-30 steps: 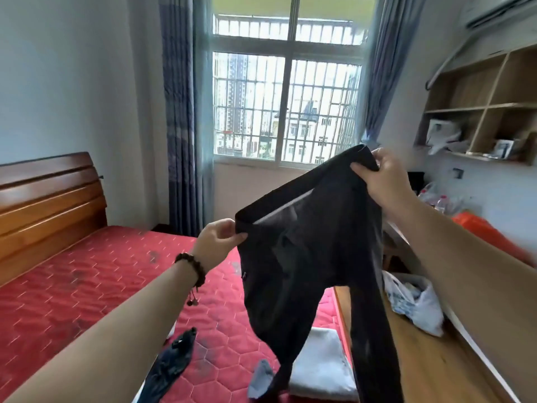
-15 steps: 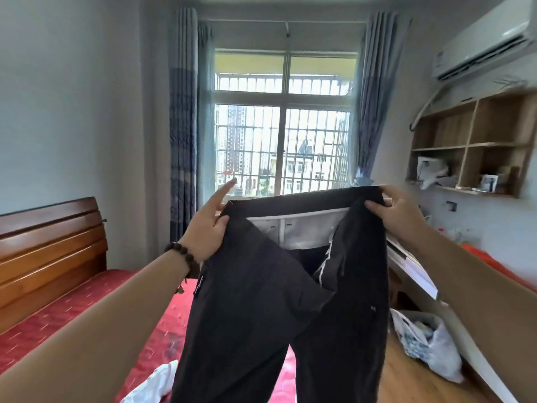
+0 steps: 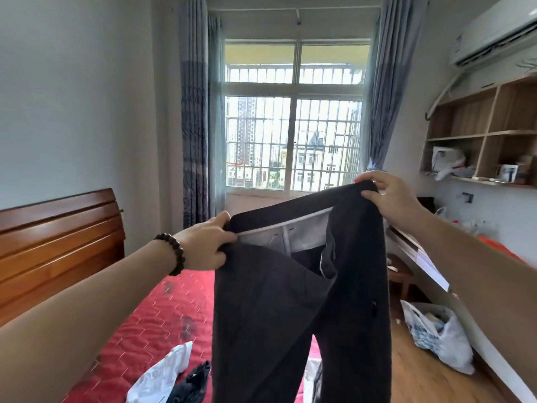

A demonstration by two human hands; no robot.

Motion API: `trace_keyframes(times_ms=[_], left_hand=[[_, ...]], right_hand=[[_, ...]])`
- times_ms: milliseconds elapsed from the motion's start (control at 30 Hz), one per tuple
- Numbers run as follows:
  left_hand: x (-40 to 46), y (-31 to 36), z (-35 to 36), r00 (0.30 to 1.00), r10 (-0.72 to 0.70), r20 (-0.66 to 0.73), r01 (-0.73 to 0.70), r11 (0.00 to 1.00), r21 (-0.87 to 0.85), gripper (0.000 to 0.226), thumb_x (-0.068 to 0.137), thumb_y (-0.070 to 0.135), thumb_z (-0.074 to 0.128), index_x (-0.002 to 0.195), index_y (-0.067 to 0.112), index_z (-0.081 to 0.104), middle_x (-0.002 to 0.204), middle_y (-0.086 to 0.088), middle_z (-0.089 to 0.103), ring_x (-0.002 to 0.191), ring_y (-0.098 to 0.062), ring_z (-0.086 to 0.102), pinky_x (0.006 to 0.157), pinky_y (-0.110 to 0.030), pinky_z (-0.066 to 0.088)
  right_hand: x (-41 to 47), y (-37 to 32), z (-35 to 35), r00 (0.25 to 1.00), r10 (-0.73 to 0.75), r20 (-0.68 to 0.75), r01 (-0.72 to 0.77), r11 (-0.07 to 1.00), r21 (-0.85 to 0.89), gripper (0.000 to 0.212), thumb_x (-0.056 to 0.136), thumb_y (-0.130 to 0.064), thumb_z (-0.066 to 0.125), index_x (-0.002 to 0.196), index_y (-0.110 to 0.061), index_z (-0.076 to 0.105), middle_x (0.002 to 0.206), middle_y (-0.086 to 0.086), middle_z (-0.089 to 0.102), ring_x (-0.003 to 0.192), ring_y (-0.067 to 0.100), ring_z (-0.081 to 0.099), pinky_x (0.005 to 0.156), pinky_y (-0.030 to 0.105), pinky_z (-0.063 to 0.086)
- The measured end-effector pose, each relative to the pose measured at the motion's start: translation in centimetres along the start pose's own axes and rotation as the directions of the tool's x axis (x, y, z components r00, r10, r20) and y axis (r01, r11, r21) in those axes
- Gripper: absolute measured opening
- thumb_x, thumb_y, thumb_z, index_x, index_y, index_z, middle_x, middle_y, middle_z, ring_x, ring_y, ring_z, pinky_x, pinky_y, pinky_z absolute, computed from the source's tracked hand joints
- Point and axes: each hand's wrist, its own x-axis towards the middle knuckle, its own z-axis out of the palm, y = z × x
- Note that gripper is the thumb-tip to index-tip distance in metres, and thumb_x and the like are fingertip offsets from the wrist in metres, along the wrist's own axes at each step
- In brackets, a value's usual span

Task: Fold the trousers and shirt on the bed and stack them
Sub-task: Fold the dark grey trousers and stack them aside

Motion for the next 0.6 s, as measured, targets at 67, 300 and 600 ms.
trace_keyframes(times_ms=[67,300,600], left_hand=[[-0.7,0.6,1.0,0.994,0.008,0.111,-0.014,0.998,0.054,0.033,0.076,0.033,0.051,0.105,0.019,0.059,0.104,0.003,0.027,0.095,-0.018,0.046,0.083,-0.024,0.041],[-1.9,1.4,5.0,0.973,0.030,0.231,-0.046,0.997,0.064,0.051,0.081,0.068,0.048,0.098,0.023,0.065,0.100,0.008,0.038,0.097,-0.012,0.047,0.086,-0.028,0.045],[-1.4,-2.1,4.4,0.942,-0.315,-0.118,0.104,0.606,-0.788,0.028,0.079,-0.004,0.071,0.077,0.023,0.078,0.077,0.001,0.072,0.071,-0.005,0.066,0.069,-0.018,0.053]], right_hand=[[-0.2,0.3,0.2,1.000,0.012,-0.006,-0.012,1.000,0.001,0.037,0.087,-0.003,0.064,0.096,-0.039,0.067,0.111,-0.010,0.065,0.110,0.020,0.058,0.102,0.046,0.046],[-0.9,1.0,0.6,0.998,0.052,-0.033,-0.052,0.999,-0.002,0.034,0.087,-0.003,0.064,0.100,-0.033,0.070,0.110,-0.010,0.067,0.108,0.016,0.060,0.102,0.043,0.046],[-0.9,2.3,-1.7,0.964,0.191,-0.183,-0.172,0.978,0.115,0.034,0.086,-0.010,0.068,0.105,-0.037,0.063,0.094,0.003,0.071,0.085,0.017,0.068,0.071,0.027,0.055]])
